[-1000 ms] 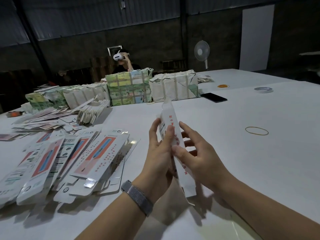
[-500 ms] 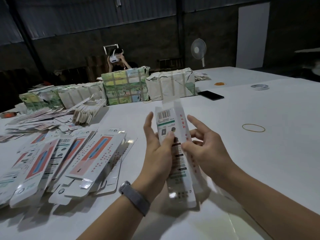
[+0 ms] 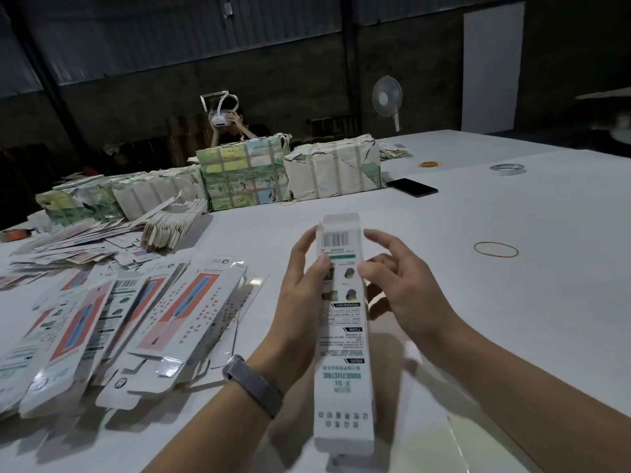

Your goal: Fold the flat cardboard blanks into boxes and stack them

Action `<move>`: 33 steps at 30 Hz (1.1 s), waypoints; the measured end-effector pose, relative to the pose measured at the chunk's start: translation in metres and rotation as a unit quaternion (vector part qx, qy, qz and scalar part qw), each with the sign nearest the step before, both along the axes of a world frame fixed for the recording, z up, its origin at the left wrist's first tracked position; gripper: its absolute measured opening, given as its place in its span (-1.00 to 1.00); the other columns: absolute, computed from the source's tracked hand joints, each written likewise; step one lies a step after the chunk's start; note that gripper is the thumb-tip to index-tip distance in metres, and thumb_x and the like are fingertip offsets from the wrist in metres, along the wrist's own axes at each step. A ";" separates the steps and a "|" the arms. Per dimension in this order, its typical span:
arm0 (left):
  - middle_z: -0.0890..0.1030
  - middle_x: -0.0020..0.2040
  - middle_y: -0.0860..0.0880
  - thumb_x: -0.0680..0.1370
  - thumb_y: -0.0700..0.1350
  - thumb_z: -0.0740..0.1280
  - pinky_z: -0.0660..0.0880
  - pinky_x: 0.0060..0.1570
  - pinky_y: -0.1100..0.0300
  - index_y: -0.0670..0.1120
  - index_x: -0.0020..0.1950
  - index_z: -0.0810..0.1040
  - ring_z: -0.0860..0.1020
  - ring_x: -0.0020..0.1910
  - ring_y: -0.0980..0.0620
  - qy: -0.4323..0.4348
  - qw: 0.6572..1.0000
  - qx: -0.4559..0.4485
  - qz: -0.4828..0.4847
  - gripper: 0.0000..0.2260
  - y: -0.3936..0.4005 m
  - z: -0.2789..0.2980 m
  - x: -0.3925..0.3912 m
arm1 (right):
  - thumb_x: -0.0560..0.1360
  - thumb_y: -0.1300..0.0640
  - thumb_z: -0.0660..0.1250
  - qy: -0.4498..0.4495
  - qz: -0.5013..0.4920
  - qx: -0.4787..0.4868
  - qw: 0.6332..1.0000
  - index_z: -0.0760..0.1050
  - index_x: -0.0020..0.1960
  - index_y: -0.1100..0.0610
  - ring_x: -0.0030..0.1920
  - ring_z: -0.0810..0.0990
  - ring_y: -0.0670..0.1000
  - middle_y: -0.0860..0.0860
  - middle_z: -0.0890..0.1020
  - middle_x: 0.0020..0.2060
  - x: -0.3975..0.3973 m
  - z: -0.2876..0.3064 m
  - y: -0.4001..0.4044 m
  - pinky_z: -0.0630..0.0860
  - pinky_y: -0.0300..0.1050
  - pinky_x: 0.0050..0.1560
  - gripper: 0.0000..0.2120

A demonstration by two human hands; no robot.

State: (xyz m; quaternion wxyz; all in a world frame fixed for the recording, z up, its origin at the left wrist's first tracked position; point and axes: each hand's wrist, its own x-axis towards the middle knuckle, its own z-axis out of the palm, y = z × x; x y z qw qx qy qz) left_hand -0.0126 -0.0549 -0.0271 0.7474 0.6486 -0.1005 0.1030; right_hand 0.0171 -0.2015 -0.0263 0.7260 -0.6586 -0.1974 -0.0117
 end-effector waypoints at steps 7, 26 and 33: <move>0.71 -0.03 -0.15 0.63 -0.03 0.22 0.58 -0.27 0.16 0.12 0.37 0.42 0.68 -0.20 -0.04 -0.015 0.998 0.062 0.004 -0.70 0.002 -0.004 0.001 | 0.59 0.31 0.18 0.002 0.012 0.001 1.000 0.50 0.26 -0.01 -0.32 0.58 0.04 0.22 0.66 -0.16 0.000 0.001 -0.002 0.53 0.04 -0.29 -0.65; 0.73 -0.02 -0.01 0.57 0.01 0.18 0.60 -0.24 0.19 0.11 0.36 0.37 0.70 -0.17 -0.01 -0.046 0.992 0.113 -0.007 -0.66 -0.004 -0.007 -0.001 | 0.39 0.12 0.24 -0.017 0.015 0.050 0.999 0.53 0.03 0.14 -0.20 0.67 -0.01 0.03 0.70 -0.14 0.011 -0.005 -0.006 0.57 -0.14 -0.28 -0.75; 0.74 -0.07 -0.02 0.71 -0.09 0.15 0.60 -0.25 0.22 0.22 0.33 0.30 0.70 -0.19 0.01 -0.022 0.994 0.108 -0.007 -0.74 -0.001 -0.010 0.001 | 0.37 0.15 0.33 -0.048 -0.014 0.082 0.995 0.46 0.04 -0.02 -0.09 0.67 0.09 -0.18 0.65 -0.14 0.013 -0.007 -0.006 0.62 0.08 -0.11 -0.75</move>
